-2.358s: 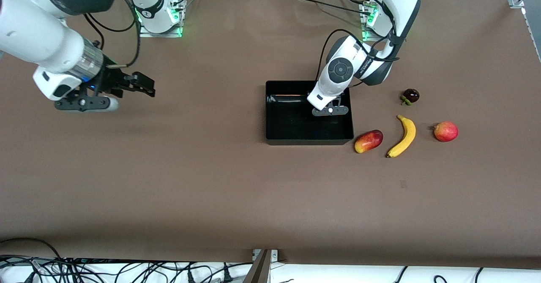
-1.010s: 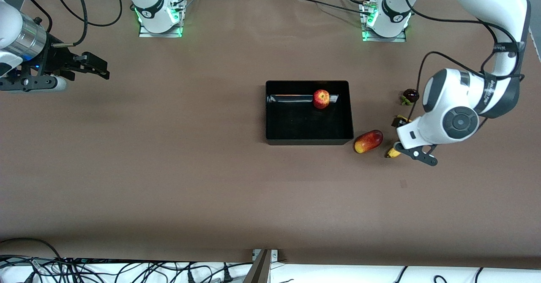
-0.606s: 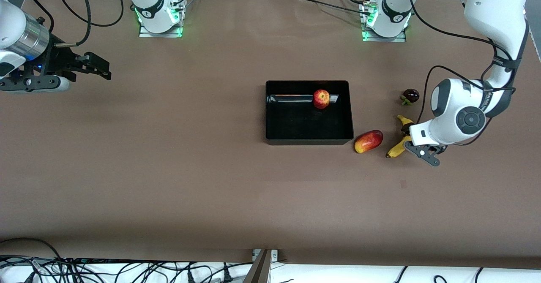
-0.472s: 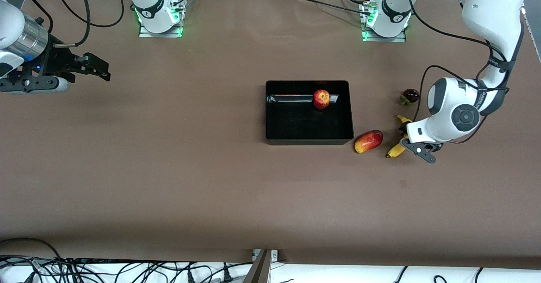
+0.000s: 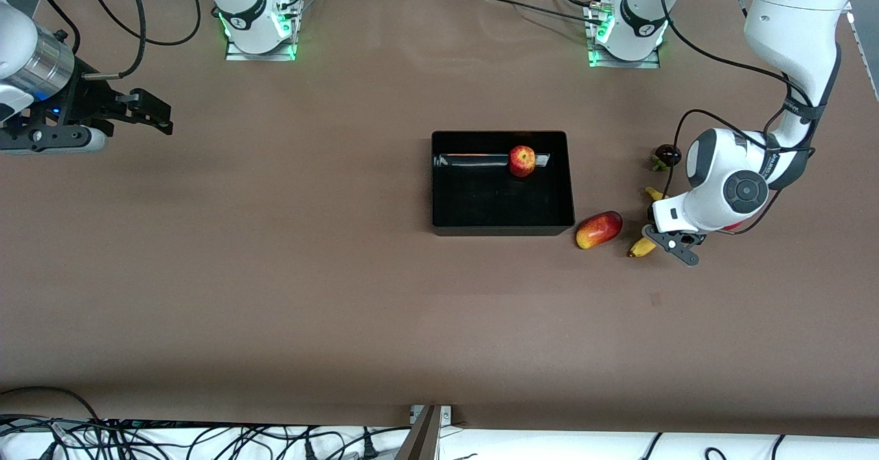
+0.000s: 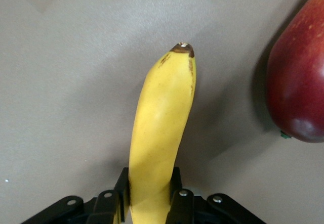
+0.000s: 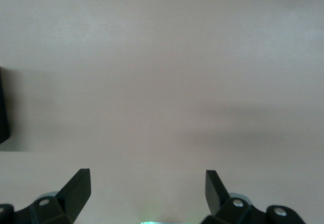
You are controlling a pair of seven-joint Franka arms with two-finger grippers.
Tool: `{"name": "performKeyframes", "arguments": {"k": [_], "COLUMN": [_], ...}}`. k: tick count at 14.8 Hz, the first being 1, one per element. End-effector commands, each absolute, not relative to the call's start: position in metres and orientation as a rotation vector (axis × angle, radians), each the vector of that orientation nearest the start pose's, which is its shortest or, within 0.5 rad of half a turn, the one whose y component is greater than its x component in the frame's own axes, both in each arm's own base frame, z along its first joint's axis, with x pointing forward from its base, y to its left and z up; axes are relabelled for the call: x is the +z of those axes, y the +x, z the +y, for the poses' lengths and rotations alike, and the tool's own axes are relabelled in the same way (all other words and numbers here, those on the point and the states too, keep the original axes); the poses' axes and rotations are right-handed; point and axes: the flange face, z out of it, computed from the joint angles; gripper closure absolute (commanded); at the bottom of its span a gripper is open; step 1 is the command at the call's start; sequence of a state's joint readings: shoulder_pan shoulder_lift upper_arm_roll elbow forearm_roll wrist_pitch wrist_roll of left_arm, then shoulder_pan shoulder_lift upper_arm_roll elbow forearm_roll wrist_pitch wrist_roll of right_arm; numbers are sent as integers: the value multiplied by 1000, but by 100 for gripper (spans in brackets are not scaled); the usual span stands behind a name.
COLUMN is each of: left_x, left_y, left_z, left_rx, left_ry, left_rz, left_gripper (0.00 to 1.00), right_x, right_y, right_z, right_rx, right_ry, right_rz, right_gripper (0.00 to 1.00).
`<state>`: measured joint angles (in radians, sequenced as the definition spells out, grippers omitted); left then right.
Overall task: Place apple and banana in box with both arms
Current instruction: 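Carry the banana over the box and lower it inside with the left gripper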
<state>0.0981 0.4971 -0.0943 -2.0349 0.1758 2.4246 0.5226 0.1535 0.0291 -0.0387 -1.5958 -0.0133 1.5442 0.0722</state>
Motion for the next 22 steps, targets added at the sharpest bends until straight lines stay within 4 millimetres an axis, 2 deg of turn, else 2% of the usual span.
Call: {"name": "performKeyframes", "arguments": {"k": [1,3,4,6,8,10,13,14,15,16,18,20,22], "left_x": [241,282,299,329,355,365,350,349,345,330,296,278,262], "left_y": [591,600,607,615,615,607,579,577,567,560,545,534,522], "left_z": [3,-8,-20,-57,-112,-172,-266,-292,-324,-345,-377,-400,-414], "left_rx": [184,244,278,311,334,347,411,404,399,404,406,396,406], "left_ry": [-2907,-2909,-2914,-2979,-3047,-3086,-3150,-3166,-3163,-3167,-3181,-3182,-3167], "left_rz": [988,982,993,936,798,579,222,95,25,-22,-106,-143,-137], "left_gripper": [96,96,96,95,95,95,96,96,96,96,96,96,96], "right_x": [599,598,598,598,597,596,597,597,597,597,596,596,596], "right_y": [557,558,558,558,559,562,561,561,561,562,562,562,562], "right_z": [64,65,65,70,72,70,73,73,74,73,73,73,73], "right_rx": [111,113,111,108,98,83,78,78,76,76,78,78,78], "right_ry": [-3185,-3187,-3187,-3190,-3205,-3206,-3206,-3206,-3204,-3206,-3206,-3204,-3204], "right_rz": [-101,-106,-106,-118,-129,-123,-133,-130,-135,-130,-130,-128,-128], "right_gripper": [0,0,0,0,0,0,0,0,0,0,0,0,0]}}
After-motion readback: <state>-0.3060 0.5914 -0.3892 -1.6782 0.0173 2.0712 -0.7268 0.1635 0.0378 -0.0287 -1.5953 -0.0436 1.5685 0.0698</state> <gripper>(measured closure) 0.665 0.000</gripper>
